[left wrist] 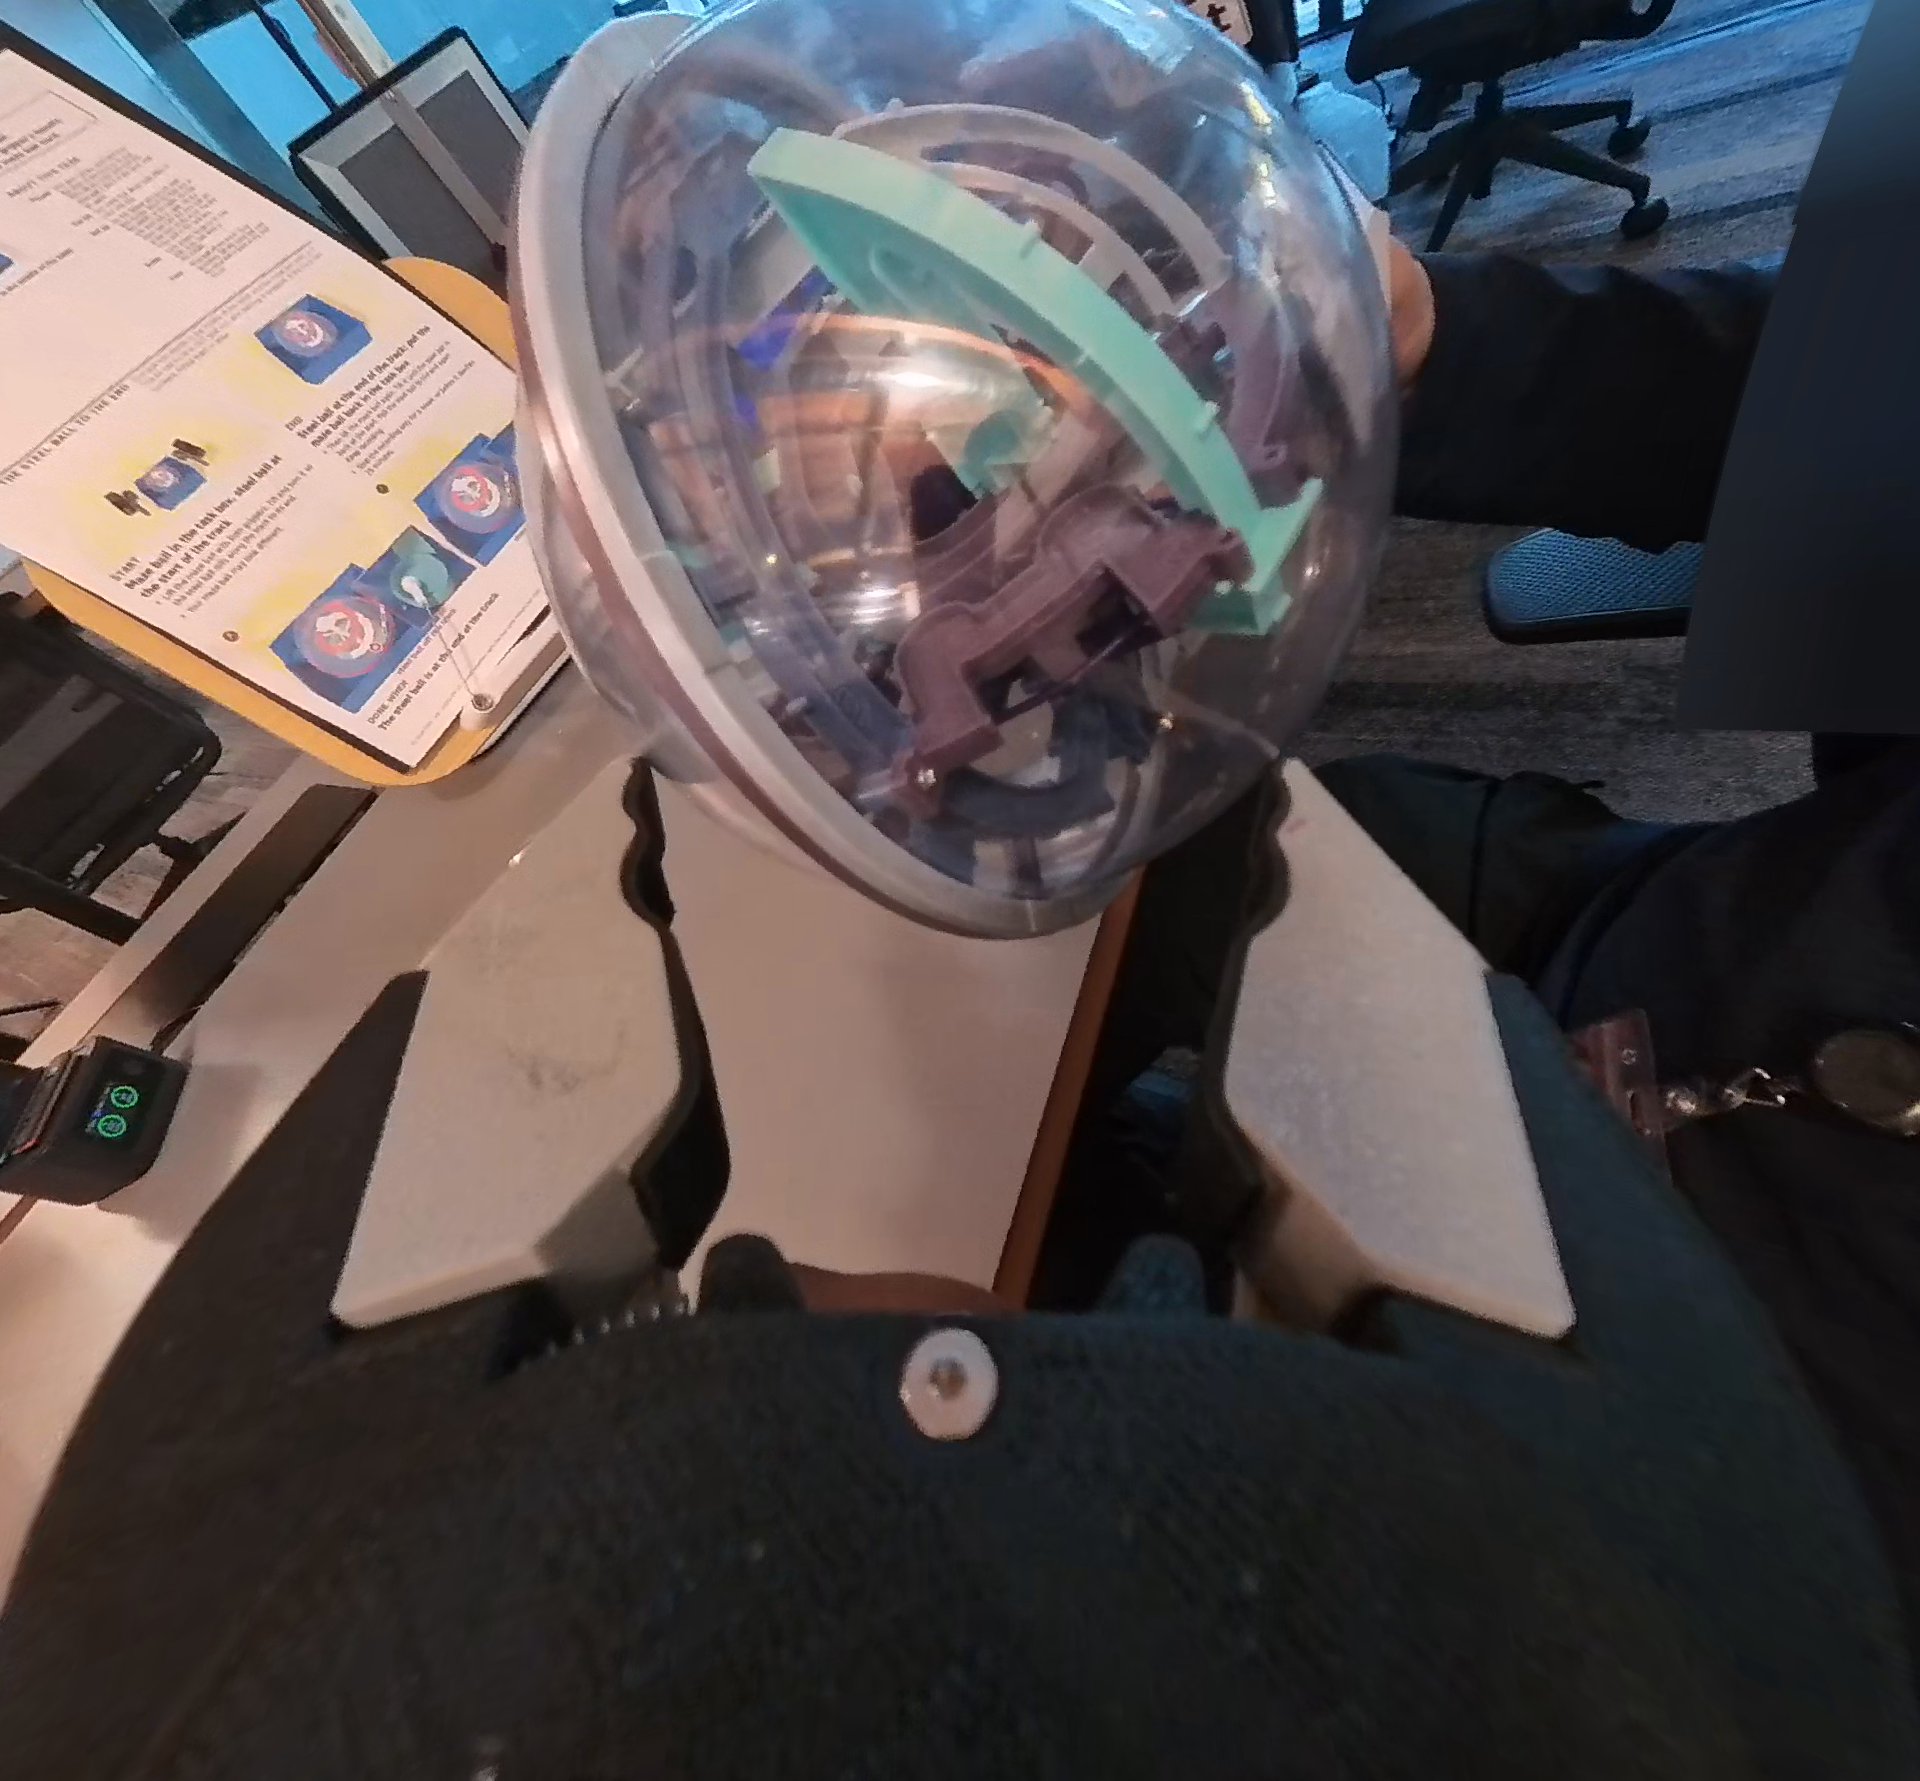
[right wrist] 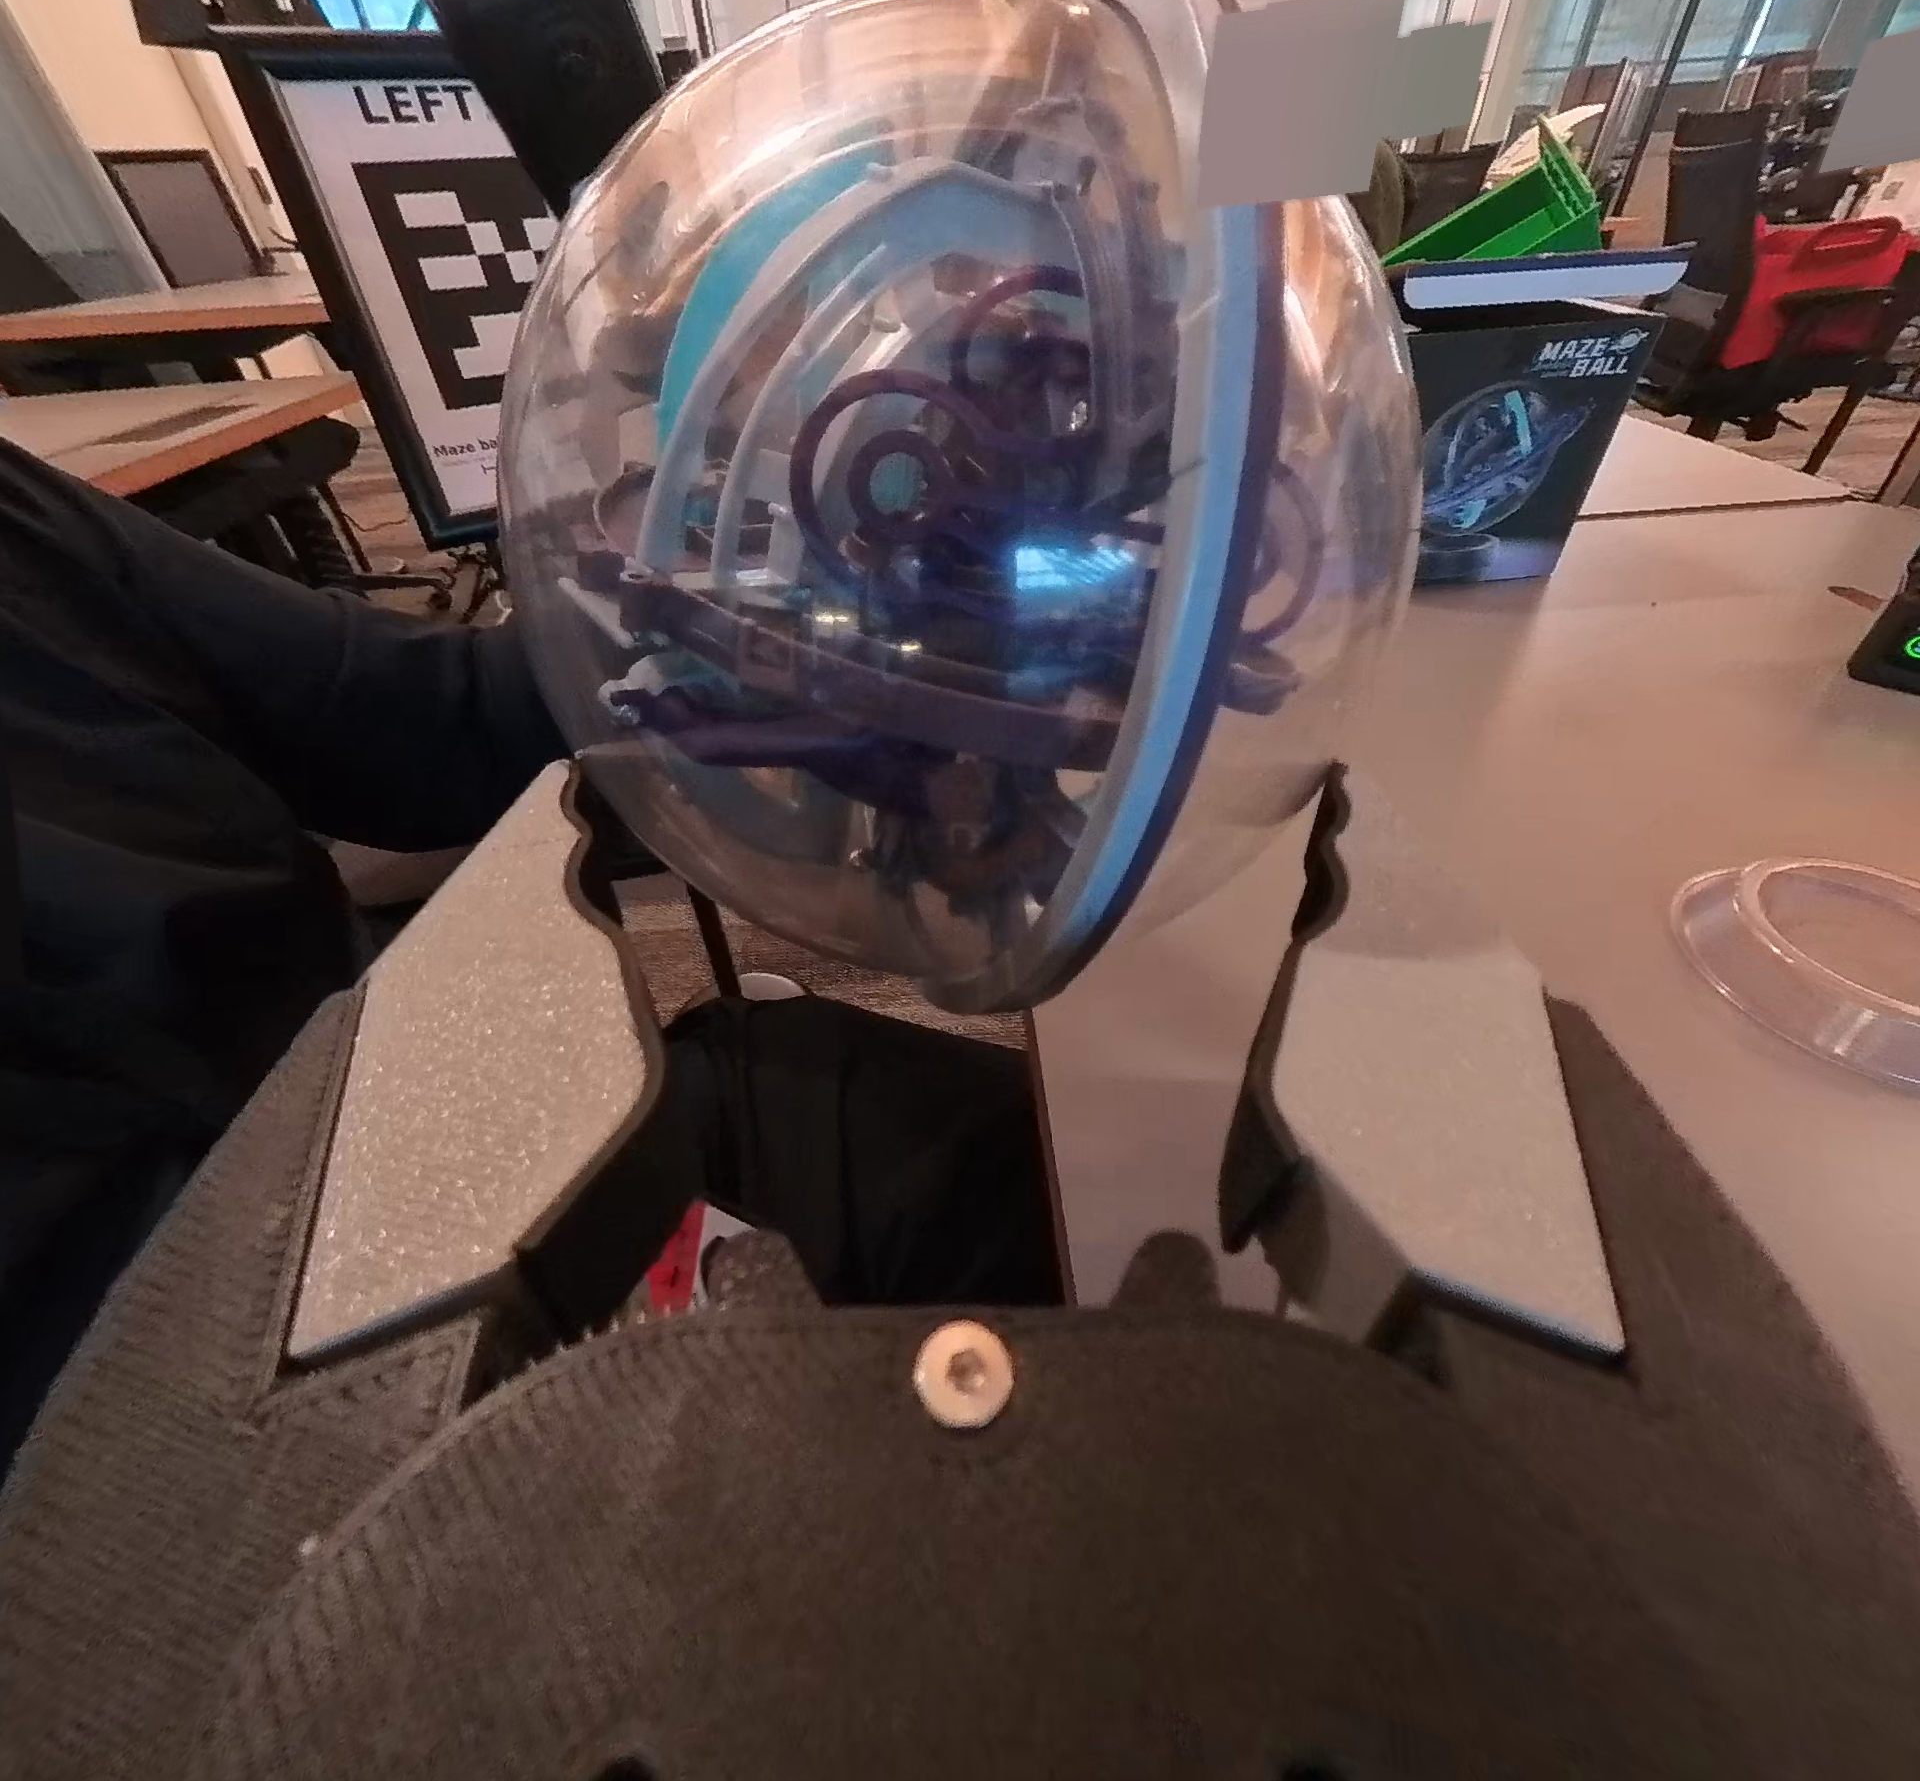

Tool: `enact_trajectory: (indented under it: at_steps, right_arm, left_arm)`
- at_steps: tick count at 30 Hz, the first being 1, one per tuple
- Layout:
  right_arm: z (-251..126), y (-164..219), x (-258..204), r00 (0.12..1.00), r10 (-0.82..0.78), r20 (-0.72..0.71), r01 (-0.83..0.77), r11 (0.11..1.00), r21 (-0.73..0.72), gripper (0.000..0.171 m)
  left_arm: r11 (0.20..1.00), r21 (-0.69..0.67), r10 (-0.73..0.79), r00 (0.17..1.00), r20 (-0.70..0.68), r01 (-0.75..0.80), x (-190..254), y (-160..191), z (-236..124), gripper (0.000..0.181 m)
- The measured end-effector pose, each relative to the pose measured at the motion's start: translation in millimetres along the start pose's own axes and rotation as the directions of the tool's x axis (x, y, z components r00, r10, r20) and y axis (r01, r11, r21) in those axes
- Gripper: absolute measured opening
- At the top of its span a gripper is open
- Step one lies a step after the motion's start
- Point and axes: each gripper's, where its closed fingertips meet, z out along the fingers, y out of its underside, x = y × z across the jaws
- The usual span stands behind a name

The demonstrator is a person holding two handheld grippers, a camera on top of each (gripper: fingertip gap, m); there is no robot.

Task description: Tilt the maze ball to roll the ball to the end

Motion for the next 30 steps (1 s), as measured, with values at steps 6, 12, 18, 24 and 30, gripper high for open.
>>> enact_trajectory:
  at_steps: [6,12,18,24,30]
  right_arm:
    - [-0.1,-0.4,1.8,0.999,0.034,0.001,-0.034,0.999,0.002,0.130]
    - [0.2,-0.6,3.9,0.998,0.069,-0.004,-0.069,0.998,0.002,0.130]
    - [1.6,-0.8,5.7,0.993,0.114,0.006,-0.114,0.993,0.015,0.130]
    - [2.2,-2.0,7.6,0.992,0.122,-0.009,-0.122,0.992,0.021,0.130]
    - [2.5,-1.3,10.0,0.991,0.133,-0.017,-0.133,0.991,0.022,0.130]
  left_arm:
    - [0.999,0.008,-0.032,0.999,-0.012,0.032,-1.3,0.5,1.3,0.110]
    - [0.998,0.023,-0.064,0.998,-0.028,0.064,-3.3,1.2,2.3,0.111]
    - [0.994,0.045,-0.095,0.995,-0.041,0.097,-5.7,0.0,1.6,0.111]
    - [0.993,0.046,-0.106,0.993,-0.045,0.108,-7.4,2.0,2.7,0.111]
    - [0.992,0.043,-0.116,0.992,-0.048,0.118,-8.7,4.6,4.2,0.110]
